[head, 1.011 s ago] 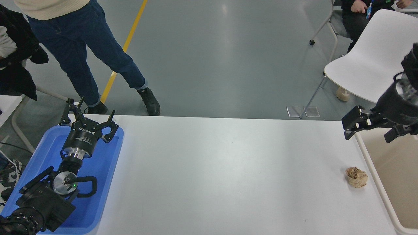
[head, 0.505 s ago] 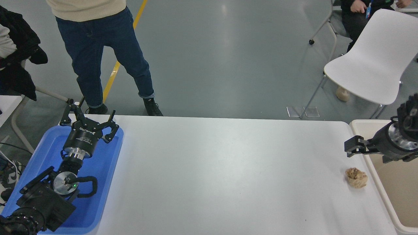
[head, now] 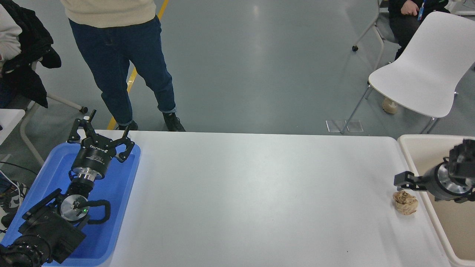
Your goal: Pick up paper ball place in dustbin
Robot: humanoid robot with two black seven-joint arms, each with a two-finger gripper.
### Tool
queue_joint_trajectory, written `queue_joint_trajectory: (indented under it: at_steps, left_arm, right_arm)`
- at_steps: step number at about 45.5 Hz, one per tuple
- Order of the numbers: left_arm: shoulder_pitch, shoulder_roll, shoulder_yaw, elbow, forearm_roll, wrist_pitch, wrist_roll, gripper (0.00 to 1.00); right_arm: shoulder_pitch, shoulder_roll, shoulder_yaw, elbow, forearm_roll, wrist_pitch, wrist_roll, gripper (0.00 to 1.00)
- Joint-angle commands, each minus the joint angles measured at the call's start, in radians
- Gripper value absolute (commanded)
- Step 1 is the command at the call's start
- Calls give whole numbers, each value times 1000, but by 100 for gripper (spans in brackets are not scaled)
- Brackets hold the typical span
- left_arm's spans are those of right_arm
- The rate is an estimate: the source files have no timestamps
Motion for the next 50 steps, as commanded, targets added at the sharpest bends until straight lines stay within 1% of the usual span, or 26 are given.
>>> queue_joint_trajectory:
  at_steps: [1, 8, 25, 39, 50]
  left_arm:
    - [0, 1, 0, 0, 0, 0, 0, 100]
    - [0, -1, 0, 0, 0, 0, 0, 100]
    - [0, 1, 0, 0, 0, 0, 0, 100]
    - [1, 1, 0, 0, 1, 0, 0, 100]
    - [0, 1, 0, 0, 0, 0, 0, 100]
  right_arm:
    - [-109, 20, 66, -91, 7, -22, 0, 100]
    - [-166, 22, 167, -126, 41, -24, -3, 100]
    - [-238, 80, 170, -259, 39, -28, -3, 100]
    - [-260, 99, 173, -270, 41, -42, -2, 100]
    - [-296, 120, 219, -281, 41, -85, -3, 100]
